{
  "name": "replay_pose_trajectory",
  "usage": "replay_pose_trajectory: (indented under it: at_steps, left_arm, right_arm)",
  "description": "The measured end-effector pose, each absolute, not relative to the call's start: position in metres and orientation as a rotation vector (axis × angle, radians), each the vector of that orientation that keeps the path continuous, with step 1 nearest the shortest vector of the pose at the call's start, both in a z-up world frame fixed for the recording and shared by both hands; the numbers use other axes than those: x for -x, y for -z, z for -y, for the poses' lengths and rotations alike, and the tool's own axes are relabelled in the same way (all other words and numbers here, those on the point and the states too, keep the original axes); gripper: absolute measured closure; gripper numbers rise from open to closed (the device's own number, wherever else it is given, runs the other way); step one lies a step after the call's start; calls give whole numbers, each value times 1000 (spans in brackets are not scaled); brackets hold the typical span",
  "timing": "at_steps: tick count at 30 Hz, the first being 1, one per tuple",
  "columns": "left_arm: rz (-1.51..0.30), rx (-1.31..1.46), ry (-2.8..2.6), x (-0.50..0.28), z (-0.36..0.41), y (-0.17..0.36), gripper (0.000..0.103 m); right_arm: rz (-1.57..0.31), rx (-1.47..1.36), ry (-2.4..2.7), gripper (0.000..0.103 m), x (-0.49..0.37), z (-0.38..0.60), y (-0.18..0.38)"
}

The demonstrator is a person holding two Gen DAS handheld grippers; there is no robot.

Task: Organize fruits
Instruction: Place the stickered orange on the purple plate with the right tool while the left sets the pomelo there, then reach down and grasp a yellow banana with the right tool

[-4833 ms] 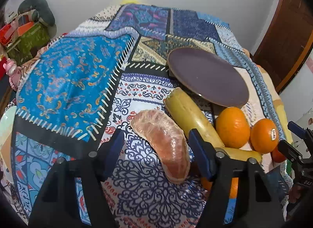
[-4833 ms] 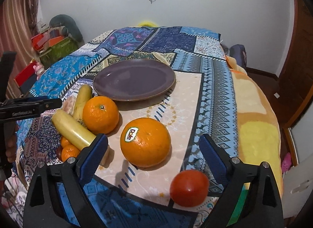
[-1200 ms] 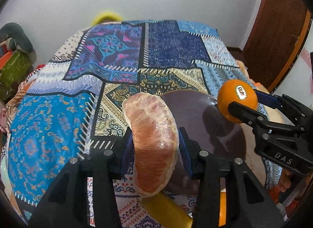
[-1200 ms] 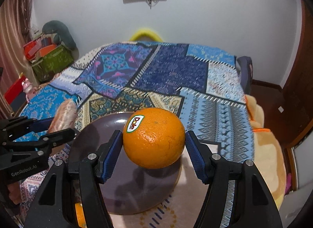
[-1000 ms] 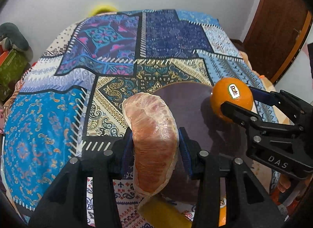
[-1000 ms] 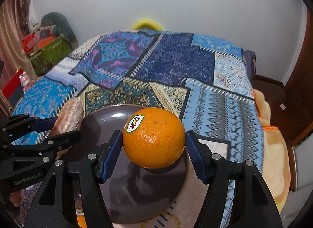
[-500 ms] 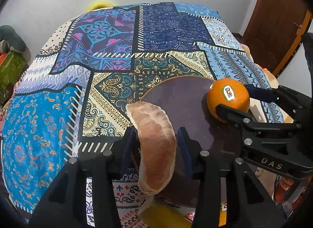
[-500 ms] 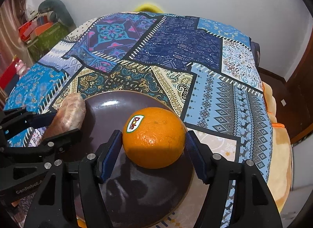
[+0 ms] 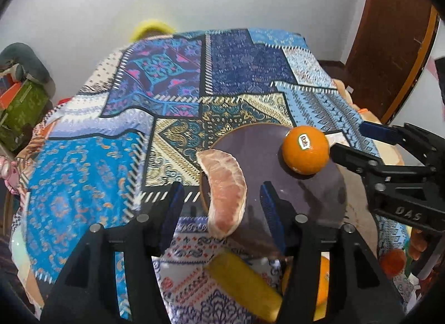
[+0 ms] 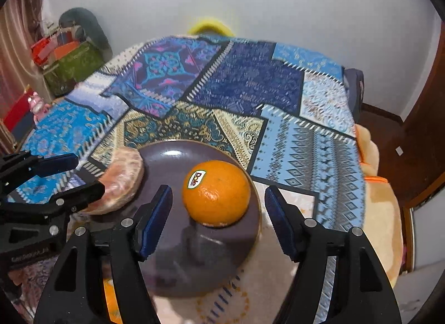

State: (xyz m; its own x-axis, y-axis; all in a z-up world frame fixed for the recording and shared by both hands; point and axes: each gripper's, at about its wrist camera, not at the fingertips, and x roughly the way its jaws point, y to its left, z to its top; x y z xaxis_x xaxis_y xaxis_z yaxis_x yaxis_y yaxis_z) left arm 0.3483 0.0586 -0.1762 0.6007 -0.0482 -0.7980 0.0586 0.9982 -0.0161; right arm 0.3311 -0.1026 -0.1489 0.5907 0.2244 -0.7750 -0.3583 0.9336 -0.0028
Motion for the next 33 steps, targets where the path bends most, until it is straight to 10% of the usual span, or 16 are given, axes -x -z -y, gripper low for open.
replay_pose_trajectory:
  at_steps: [33]
  left_arm:
    - [-911,28,13,-184,-89,177,26]
  right_arm:
    - [-909,244,-479,25,-175,66,178]
